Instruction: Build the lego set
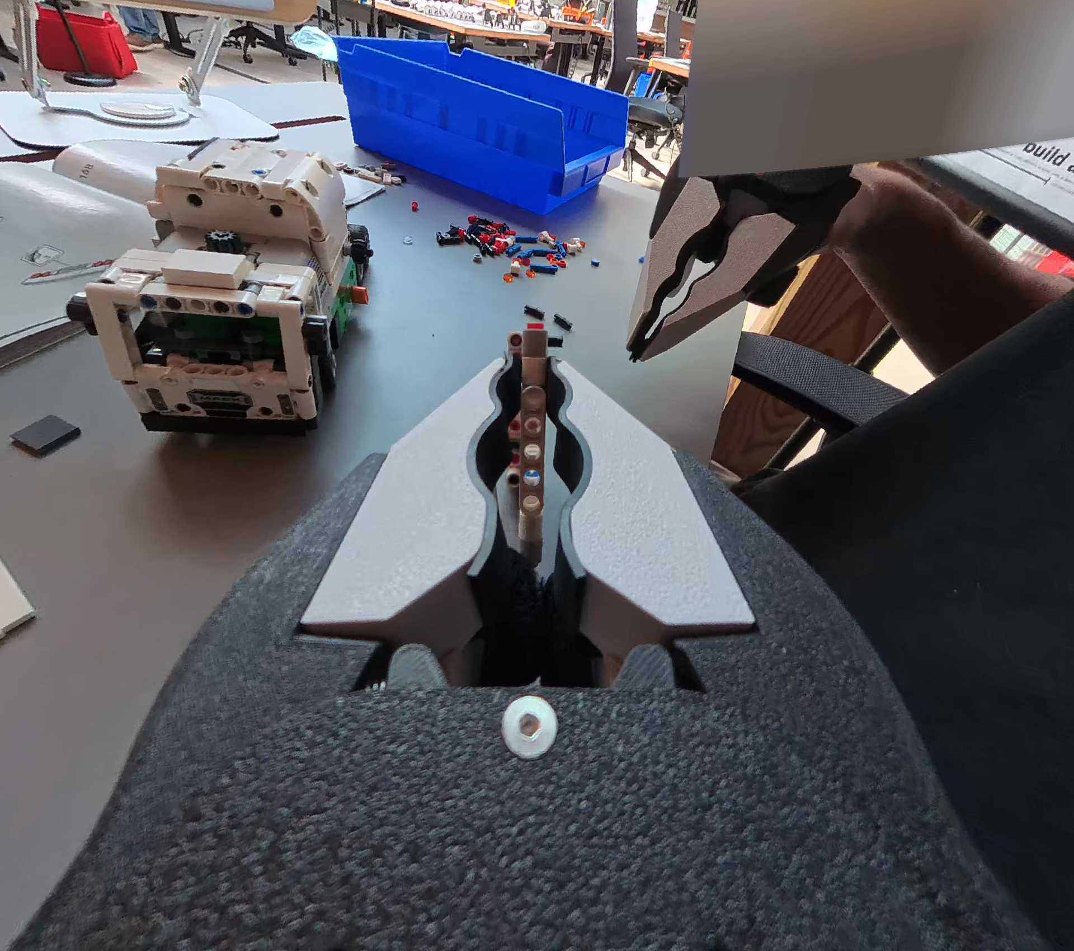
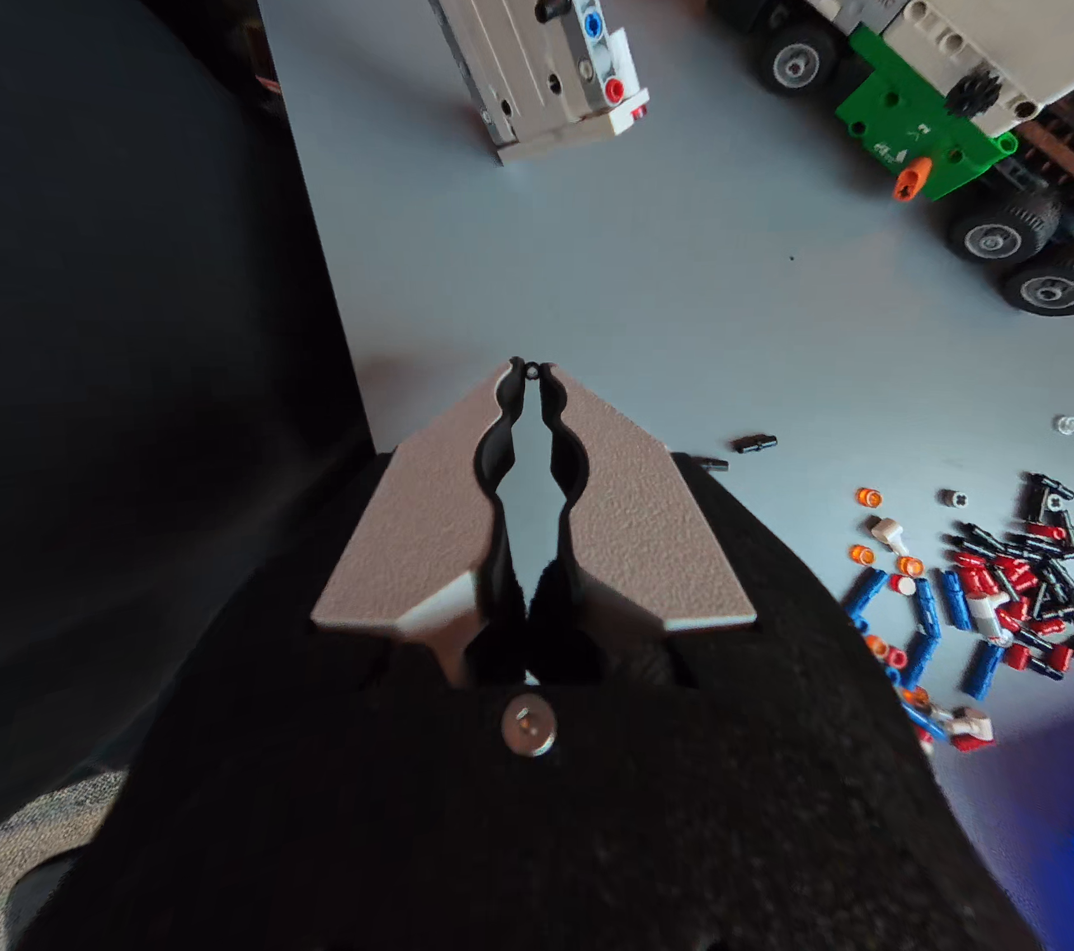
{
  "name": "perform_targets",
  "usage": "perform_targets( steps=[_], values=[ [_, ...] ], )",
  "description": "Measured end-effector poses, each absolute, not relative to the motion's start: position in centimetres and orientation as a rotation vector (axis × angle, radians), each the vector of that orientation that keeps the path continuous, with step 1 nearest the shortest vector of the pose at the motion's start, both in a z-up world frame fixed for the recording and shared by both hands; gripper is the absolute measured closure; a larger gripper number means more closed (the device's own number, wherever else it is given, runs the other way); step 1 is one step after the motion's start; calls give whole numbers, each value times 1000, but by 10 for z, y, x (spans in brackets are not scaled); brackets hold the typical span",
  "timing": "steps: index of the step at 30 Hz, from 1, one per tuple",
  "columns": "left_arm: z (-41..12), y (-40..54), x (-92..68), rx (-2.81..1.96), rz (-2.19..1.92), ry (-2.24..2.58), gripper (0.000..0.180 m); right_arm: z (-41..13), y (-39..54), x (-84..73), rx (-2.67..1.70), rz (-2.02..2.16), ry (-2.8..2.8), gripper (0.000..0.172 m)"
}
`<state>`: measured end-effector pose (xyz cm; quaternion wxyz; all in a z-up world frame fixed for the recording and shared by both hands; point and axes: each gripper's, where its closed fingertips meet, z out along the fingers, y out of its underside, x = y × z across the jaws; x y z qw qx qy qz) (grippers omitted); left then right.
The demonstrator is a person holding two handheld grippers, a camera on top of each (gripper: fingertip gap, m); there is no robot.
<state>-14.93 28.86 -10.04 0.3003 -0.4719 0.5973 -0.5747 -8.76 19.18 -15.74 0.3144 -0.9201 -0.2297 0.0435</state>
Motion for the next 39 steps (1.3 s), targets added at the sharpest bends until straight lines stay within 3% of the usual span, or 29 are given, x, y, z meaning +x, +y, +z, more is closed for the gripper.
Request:
perform_targets(
  steps=[6, 18, 39],
  values=[
    [-119, 295, -168, -1303, -1396, 1715, 174, -157, 209, -105, -2308, 127, -504, 168],
    [-114, 281, -130, -1623, -1633, 1439, 174, -85, 267, -127, -1723, -35, 7, 169],
    [-80, 264, -122, -1362, -1535, 1176, 175, -66, 269, -121, -1553, 88, 220, 169]
  ],
)
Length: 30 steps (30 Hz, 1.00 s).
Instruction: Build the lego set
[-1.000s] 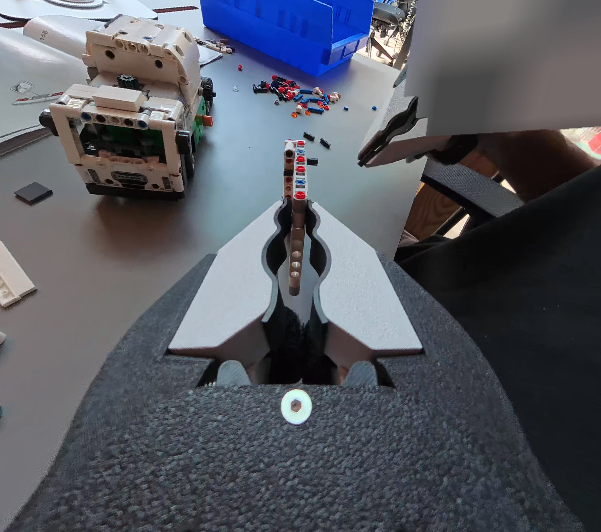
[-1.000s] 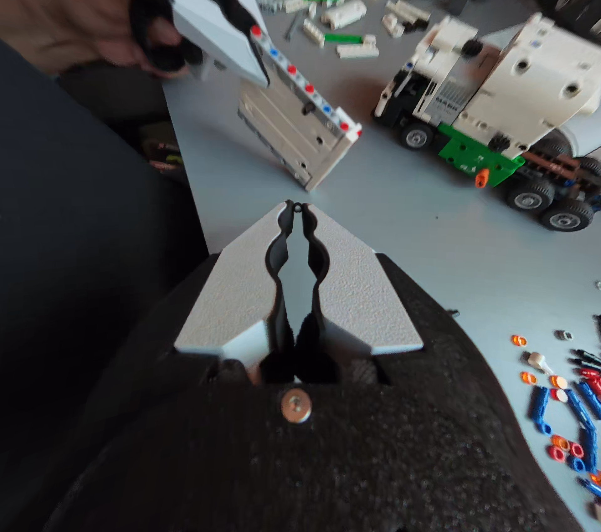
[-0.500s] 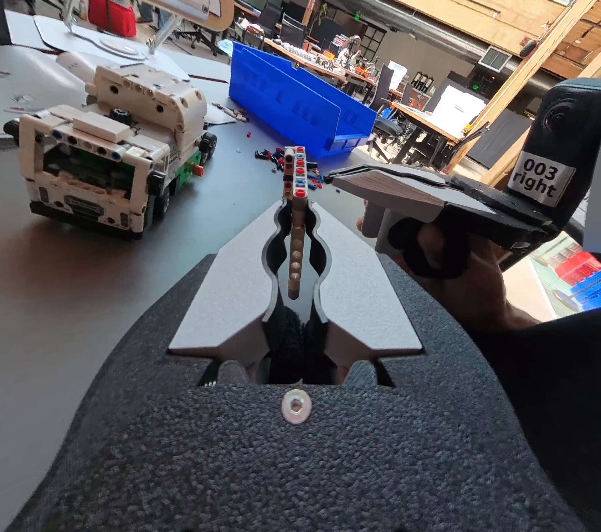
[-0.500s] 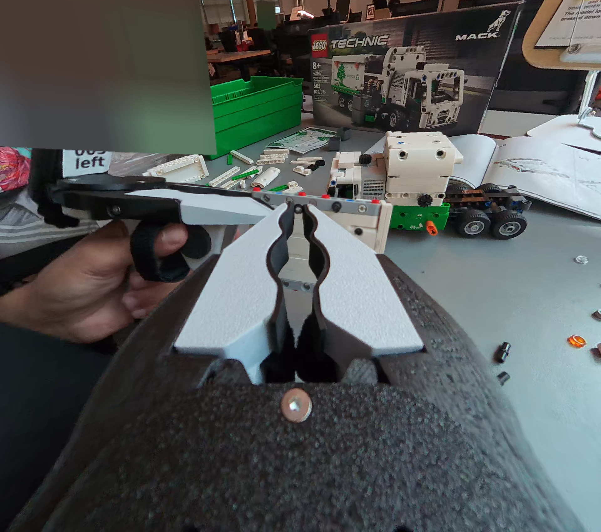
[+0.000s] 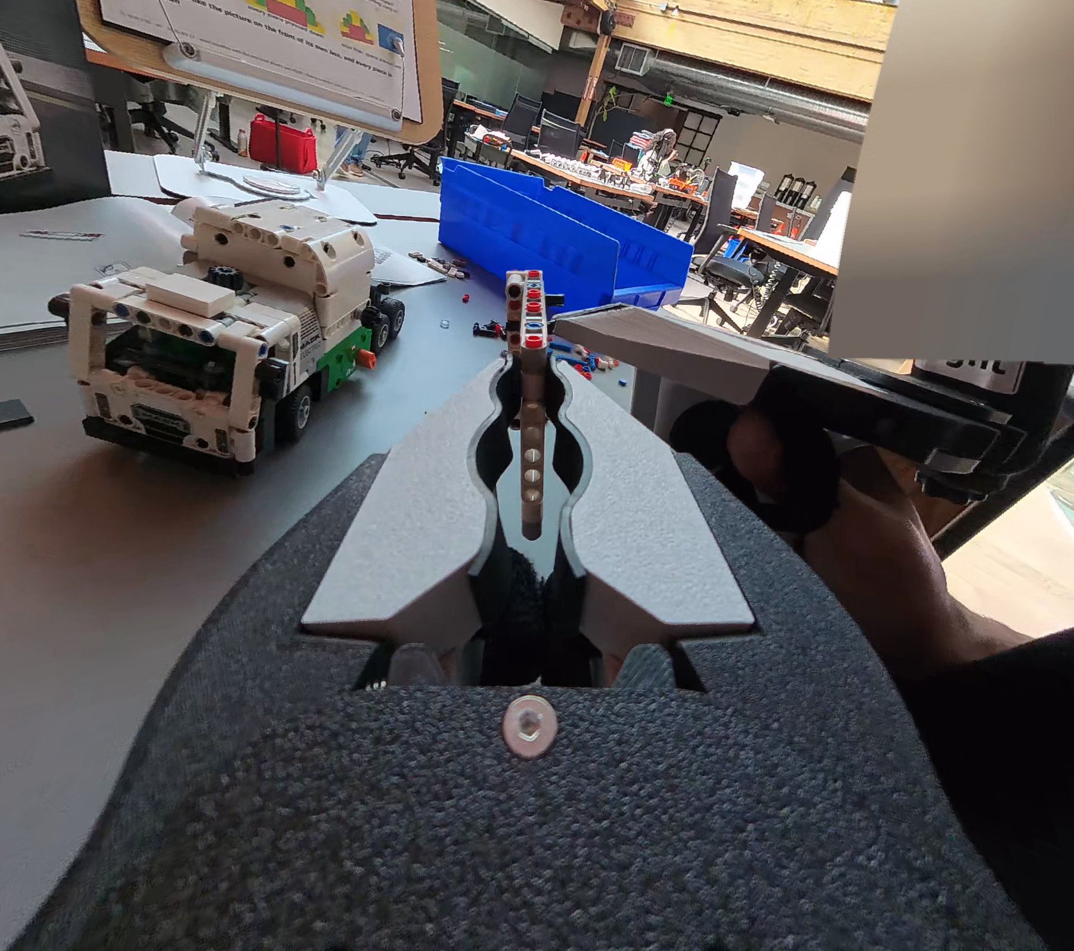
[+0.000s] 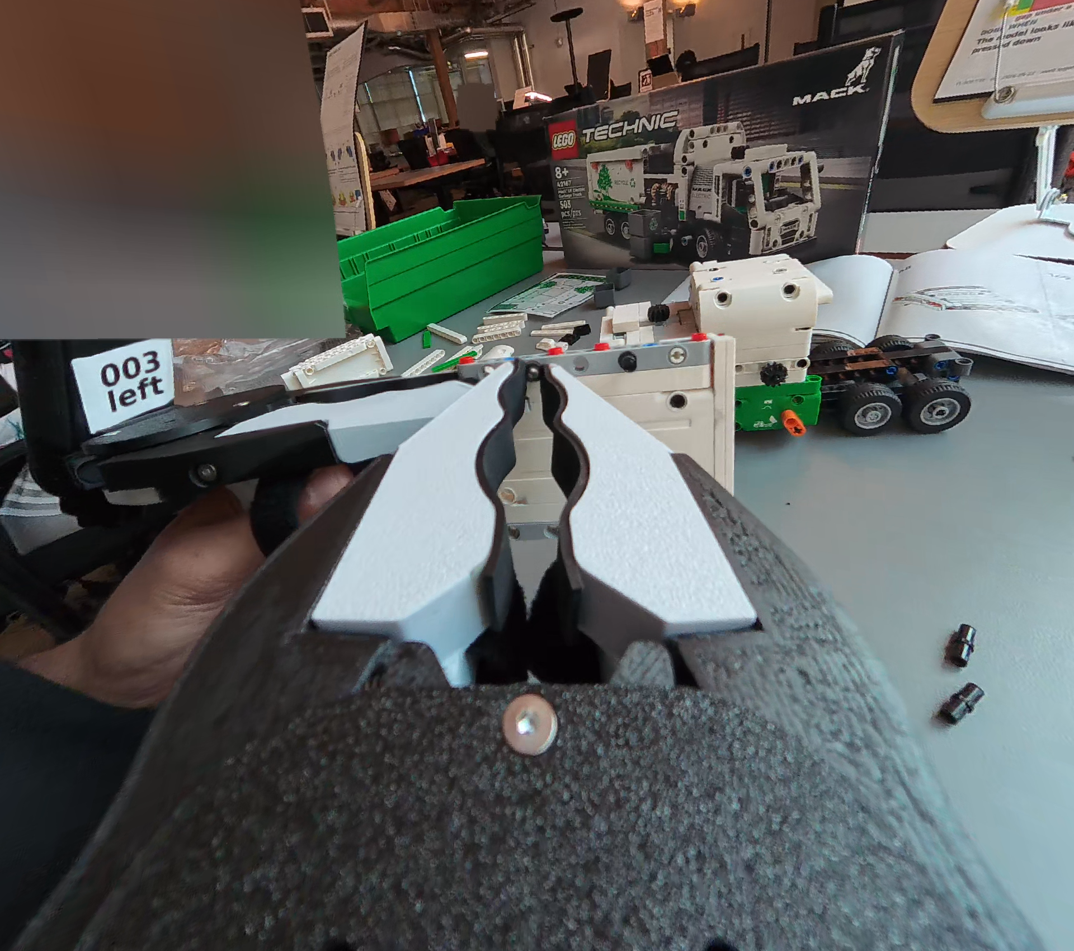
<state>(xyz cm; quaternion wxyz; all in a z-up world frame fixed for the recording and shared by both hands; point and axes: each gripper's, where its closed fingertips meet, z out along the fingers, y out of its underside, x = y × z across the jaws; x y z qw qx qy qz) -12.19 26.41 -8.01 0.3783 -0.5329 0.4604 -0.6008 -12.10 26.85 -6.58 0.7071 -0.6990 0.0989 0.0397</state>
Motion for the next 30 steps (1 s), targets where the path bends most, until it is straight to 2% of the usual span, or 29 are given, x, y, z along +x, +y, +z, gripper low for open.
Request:
perform_targets(
  steps=[7, 15, 19, 24, 26, 30],
  values=[
    [-77, 260, -124, -1337, -1603, 1159, 175, -63, 268, -124, -1531, 73, 195, 168],
    [-76, 261, -127, -1158, -1229, 1264, 174, -63, 266, -126, -1504, 136, 232, 168],
    [-78, 261, -125, -1168, -1204, 1271, 174, -65, 266, -125, -1492, 221, 267, 168],
    [-86, 267, -119, -1305, -1381, 1275, 174, -73, 272, -120, -1600, 185, 235, 168],
    [-88, 269, -118, -1363, -1473, 1285, 174, -75, 270, -116, -1648, 148, 192, 153],
    [-89, 276, -121, -1436, -1629, 1299, 175, -57, 251, -102, -1696, 46, 50, 148]
  ],
)
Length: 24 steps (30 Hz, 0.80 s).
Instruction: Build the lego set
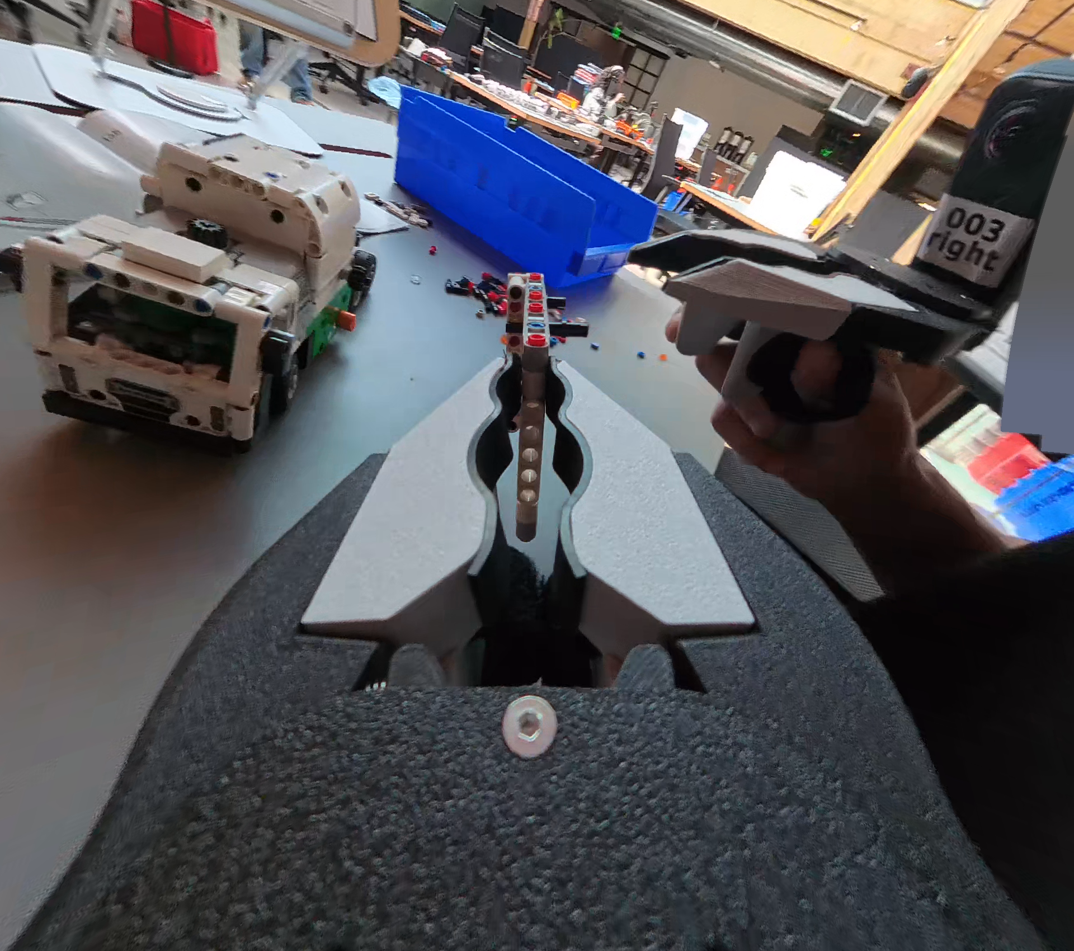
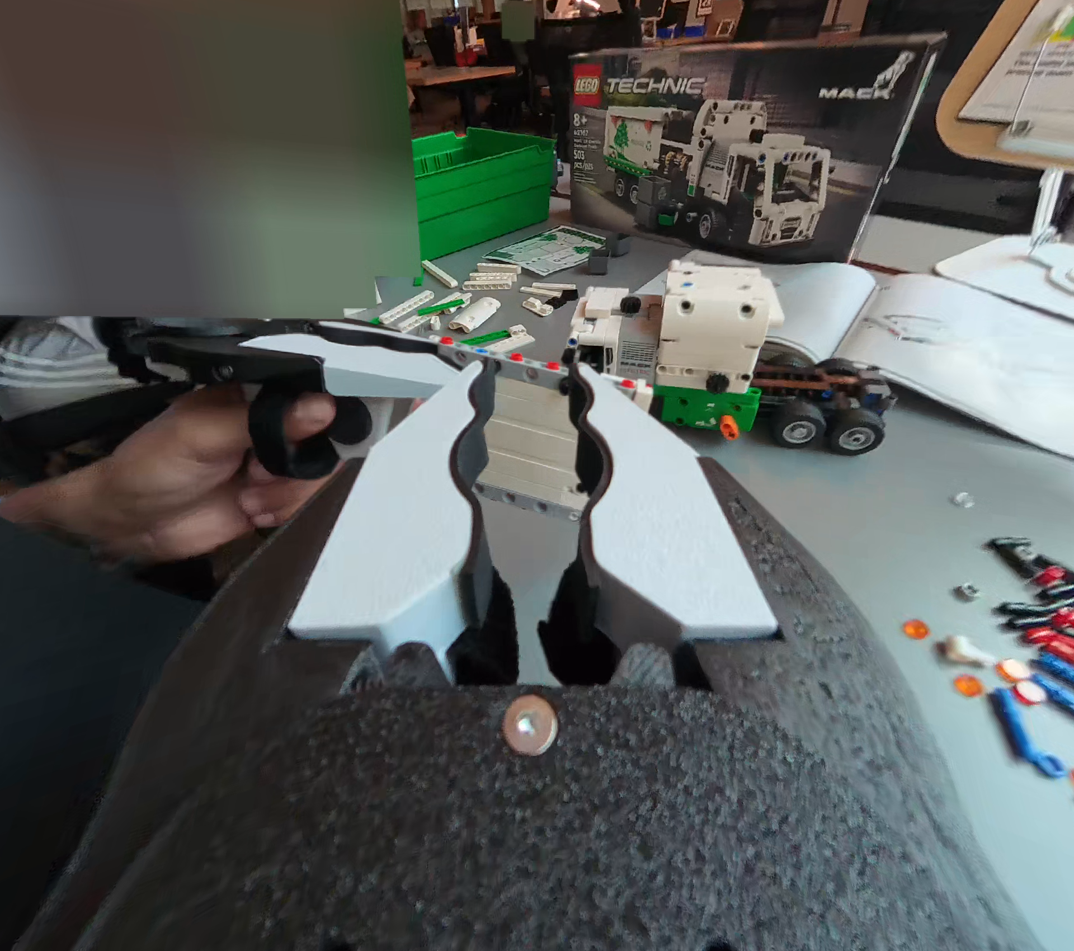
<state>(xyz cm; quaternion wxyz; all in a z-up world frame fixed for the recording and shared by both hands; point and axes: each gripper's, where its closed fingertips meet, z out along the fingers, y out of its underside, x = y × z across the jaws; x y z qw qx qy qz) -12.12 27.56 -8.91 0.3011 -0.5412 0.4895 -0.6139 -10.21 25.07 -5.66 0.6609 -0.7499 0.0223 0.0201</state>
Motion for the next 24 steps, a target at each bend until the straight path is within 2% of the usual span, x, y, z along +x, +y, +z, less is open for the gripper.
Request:
perform_targets(
  steps=[2, 4, 5, 8, 13, 18, 24],
  values=[
    [-89, 267, -124, -1419, -1714, 1389, 174, -49, 243, -115, -1743, 97, -155, 144],
    [-89, 258, -128, -1350, -1712, 1523, 174, -54, 240, -119, -1835, 108, -336, 123],
    [-91, 257, -129, -1307, -1674, 1578, 175, -58, 237, -123, -1874, 131, -439, 123],
    [-94, 248, -135, -1176, -1583, 1725, 174, -74, 235, -126, -1987, 135, -683, 130],
    [-99, 238, -138, -1059, -1481, 1833, 174, -105, 237, -137, -2097, 125, -999, 131],
    [-105, 238, -139, -1020, -1380, 1868, 174, -115, 242, -141, -2121, 135, -1060, 148],
    [-110, 237, -138, -965, -1258, 1905, 174, -123, 242, -140, -2171, 119, -1115, 149]
  ],
)
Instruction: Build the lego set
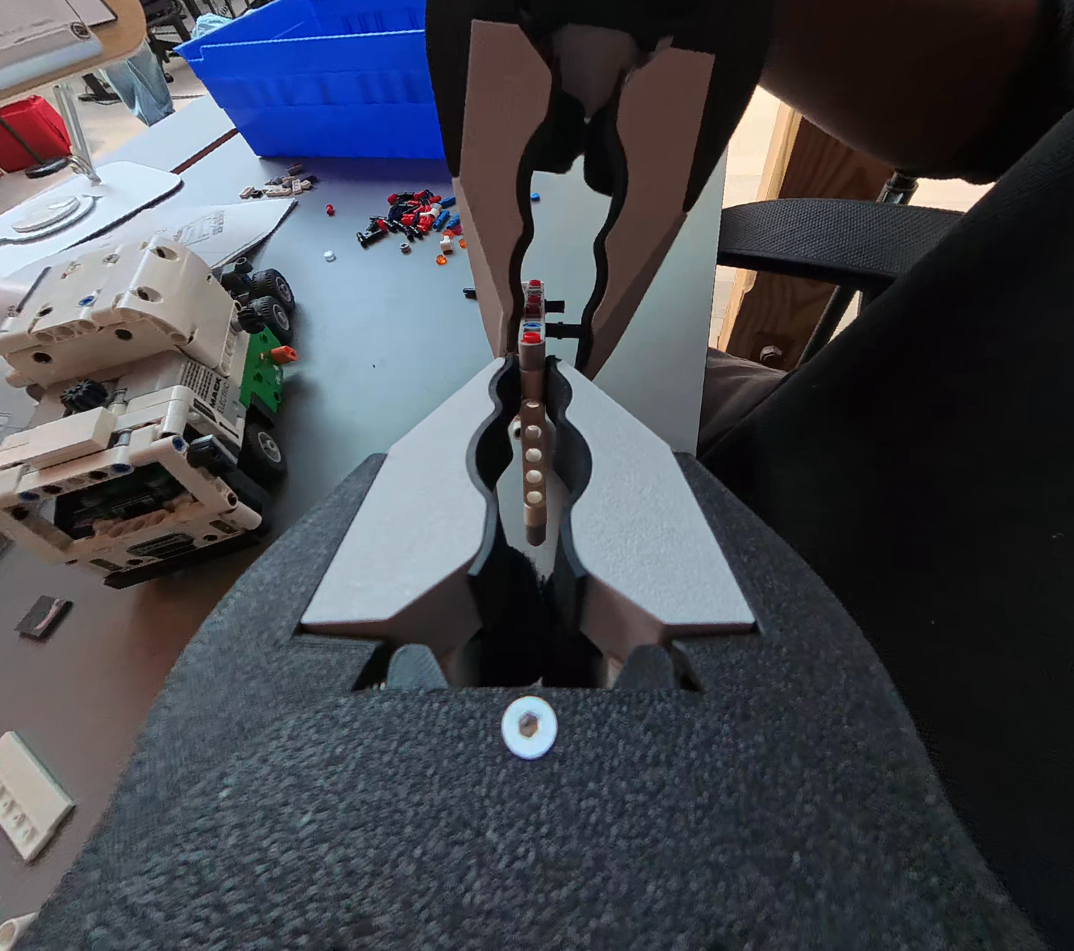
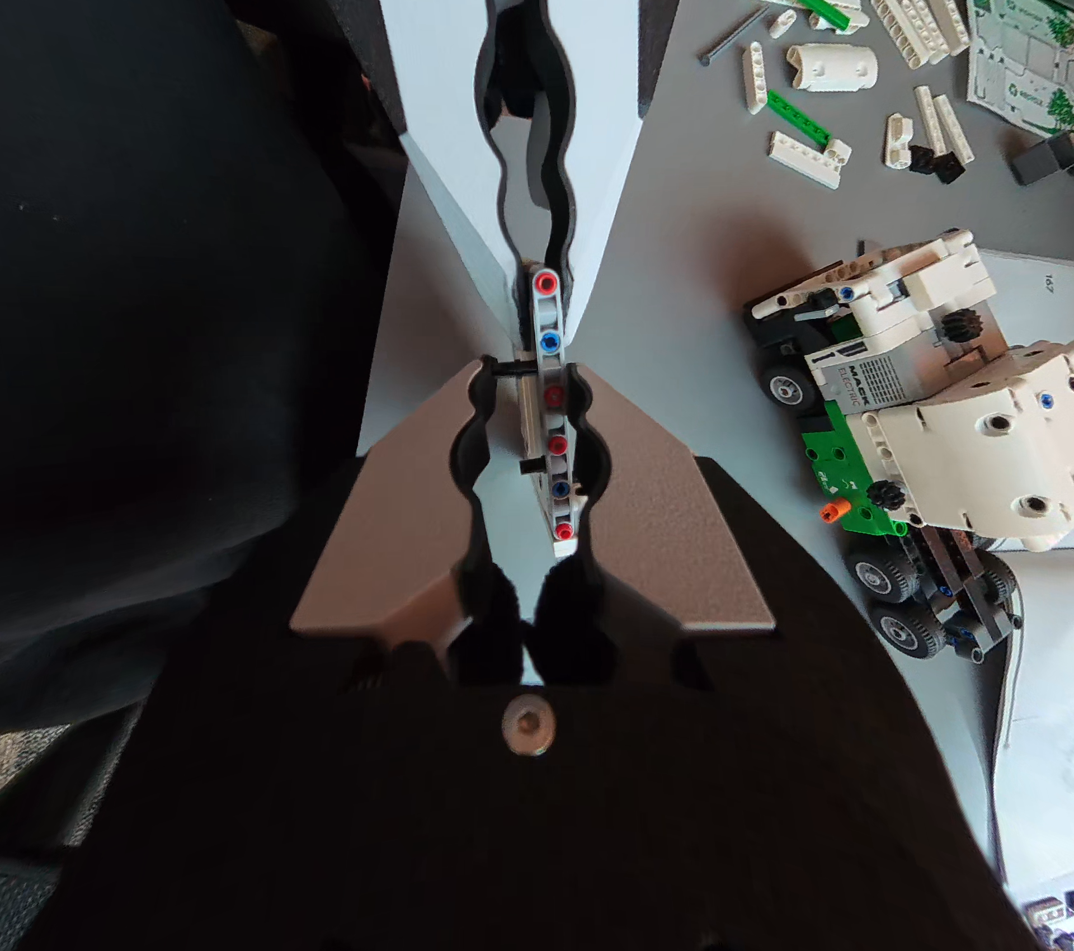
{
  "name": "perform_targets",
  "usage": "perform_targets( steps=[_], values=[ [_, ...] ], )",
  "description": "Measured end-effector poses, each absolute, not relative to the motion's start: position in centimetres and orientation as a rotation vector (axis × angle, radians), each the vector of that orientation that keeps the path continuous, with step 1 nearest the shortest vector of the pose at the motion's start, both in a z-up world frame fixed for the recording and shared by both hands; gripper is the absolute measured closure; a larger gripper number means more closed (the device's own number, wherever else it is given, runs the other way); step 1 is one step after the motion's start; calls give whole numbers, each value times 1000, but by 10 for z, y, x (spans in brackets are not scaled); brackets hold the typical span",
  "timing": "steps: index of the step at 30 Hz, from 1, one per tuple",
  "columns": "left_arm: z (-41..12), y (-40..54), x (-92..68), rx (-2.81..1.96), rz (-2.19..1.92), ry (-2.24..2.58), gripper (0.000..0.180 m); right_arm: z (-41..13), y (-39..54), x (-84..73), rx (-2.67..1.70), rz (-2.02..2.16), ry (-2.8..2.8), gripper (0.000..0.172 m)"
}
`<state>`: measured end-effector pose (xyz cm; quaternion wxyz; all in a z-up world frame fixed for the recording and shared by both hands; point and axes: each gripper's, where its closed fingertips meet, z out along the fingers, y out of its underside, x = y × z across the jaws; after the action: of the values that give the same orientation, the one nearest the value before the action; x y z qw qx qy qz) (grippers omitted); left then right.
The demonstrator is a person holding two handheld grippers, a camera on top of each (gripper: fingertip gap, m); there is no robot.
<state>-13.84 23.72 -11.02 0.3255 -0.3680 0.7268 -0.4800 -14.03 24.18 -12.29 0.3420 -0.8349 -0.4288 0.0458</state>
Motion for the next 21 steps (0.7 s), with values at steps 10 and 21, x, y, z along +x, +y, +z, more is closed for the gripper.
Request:
perform_targets(
  steps=[10, 21],
  values=[
    [-101, 238, -137, -952, -1296, 1869, 174, -116, 243, -138, -2196, 191, -1048, 154],
    [-42, 299, -131, -1306, -2307, 1009, 175, -79, 259, -103, -1672, 709, -88, 112]
  ],
)
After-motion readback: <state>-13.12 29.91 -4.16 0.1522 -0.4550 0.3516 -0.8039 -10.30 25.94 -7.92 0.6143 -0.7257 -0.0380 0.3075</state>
